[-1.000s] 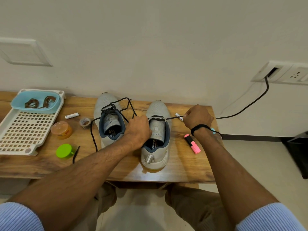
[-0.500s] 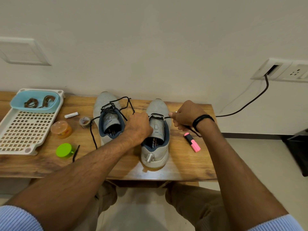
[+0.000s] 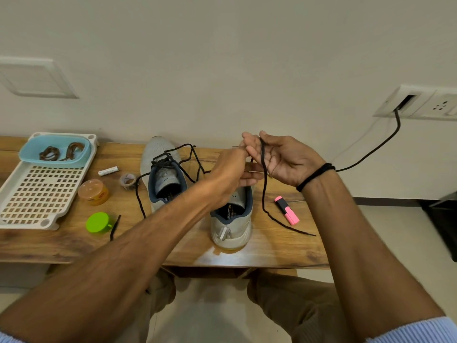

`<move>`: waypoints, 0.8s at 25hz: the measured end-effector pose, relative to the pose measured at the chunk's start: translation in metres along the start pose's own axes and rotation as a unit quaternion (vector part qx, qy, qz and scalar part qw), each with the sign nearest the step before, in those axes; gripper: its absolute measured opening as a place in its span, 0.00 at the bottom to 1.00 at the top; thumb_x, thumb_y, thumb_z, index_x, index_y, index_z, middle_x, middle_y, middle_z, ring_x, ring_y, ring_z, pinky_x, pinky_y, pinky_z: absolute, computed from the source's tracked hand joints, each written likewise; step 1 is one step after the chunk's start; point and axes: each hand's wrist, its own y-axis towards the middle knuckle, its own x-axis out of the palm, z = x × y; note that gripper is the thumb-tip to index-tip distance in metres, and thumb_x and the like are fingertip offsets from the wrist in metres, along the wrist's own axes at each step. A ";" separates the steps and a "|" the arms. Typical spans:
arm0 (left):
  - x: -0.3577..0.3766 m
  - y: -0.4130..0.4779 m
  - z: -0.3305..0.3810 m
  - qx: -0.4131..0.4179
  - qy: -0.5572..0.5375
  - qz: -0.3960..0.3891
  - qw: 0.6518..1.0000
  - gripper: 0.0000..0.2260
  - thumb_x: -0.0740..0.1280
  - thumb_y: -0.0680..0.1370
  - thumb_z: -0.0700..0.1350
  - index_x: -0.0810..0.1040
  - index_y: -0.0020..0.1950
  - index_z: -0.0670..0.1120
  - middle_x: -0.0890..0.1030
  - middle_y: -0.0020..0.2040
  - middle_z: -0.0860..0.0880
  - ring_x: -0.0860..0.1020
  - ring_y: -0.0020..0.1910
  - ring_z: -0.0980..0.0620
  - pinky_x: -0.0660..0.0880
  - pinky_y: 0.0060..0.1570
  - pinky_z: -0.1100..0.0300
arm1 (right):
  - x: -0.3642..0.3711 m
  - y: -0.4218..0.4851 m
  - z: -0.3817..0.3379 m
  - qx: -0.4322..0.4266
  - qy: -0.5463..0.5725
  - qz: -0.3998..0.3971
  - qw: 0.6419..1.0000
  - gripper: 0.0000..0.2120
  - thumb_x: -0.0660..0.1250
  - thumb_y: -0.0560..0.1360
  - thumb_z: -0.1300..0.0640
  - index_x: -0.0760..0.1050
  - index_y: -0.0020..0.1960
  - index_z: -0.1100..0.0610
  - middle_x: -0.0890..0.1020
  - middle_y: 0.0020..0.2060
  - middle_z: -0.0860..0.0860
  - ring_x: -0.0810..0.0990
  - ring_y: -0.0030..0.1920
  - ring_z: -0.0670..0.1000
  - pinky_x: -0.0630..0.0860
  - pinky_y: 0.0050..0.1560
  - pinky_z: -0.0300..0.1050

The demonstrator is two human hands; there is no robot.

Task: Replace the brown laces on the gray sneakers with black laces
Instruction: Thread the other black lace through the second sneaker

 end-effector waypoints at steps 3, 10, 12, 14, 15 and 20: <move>-0.015 -0.005 0.013 -0.112 0.002 -0.107 0.988 0.22 0.53 0.83 0.55 0.78 0.58 0.40 0.82 0.41 0.44 0.83 0.40 0.45 0.77 0.45 0.55 | -0.002 0.006 0.003 -0.035 0.048 0.038 0.998 0.05 0.55 0.83 0.64 0.69 0.54 0.63 0.84 0.43 0.63 0.86 0.40 0.55 0.83 0.38 0.45; -0.062 -0.005 0.045 -0.062 -0.036 -0.058 0.996 0.14 0.59 0.81 0.46 0.69 0.34 0.49 0.58 0.26 0.56 0.52 0.22 0.57 0.48 0.25 0.61 | -0.027 0.018 0.001 -0.081 -0.218 0.274 0.933 0.08 0.63 0.81 0.56 0.75 0.54 0.61 0.81 0.38 0.56 0.82 0.40 0.53 0.84 0.41 0.48; -0.068 -0.001 0.045 -0.068 -0.052 -0.033 0.996 0.15 0.58 0.82 0.47 0.69 0.35 0.49 0.58 0.25 0.56 0.52 0.20 0.58 0.47 0.23 0.62 | -0.031 0.024 0.006 -0.157 -0.522 0.337 0.767 0.14 0.67 0.78 0.47 0.77 0.50 0.59 0.81 0.41 0.54 0.81 0.43 0.54 0.81 0.49 0.49; -0.066 0.003 0.041 -0.089 -0.032 -0.039 0.995 0.15 0.56 0.83 0.48 0.69 0.36 0.49 0.58 0.25 0.56 0.52 0.19 0.58 0.47 0.21 0.64 | -0.022 0.023 0.011 -0.270 -0.626 0.288 0.673 0.16 0.69 0.76 0.48 0.76 0.60 0.55 0.79 0.54 0.53 0.80 0.52 0.52 0.75 0.53 0.44; -0.062 0.004 0.039 -0.097 -0.017 -0.049 0.994 0.15 0.56 0.83 0.48 0.69 0.36 0.49 0.58 0.25 0.56 0.52 0.19 0.58 0.47 0.20 0.65 | -0.016 0.022 0.013 -0.296 -0.613 0.210 0.702 0.16 0.69 0.77 0.51 0.75 0.63 0.54 0.78 0.57 0.52 0.80 0.53 0.51 0.74 0.52 0.42; -0.059 0.012 0.032 -0.098 0.091 -0.027 0.991 0.14 0.57 0.82 0.49 0.72 0.38 0.48 0.60 0.26 0.55 0.54 0.20 0.57 0.51 0.19 0.65 | -0.011 0.023 0.021 -0.245 -0.535 0.071 0.805 0.06 0.69 0.78 0.55 0.83 0.50 0.57 0.86 0.41 0.52 0.81 0.38 0.46 0.77 0.39 0.41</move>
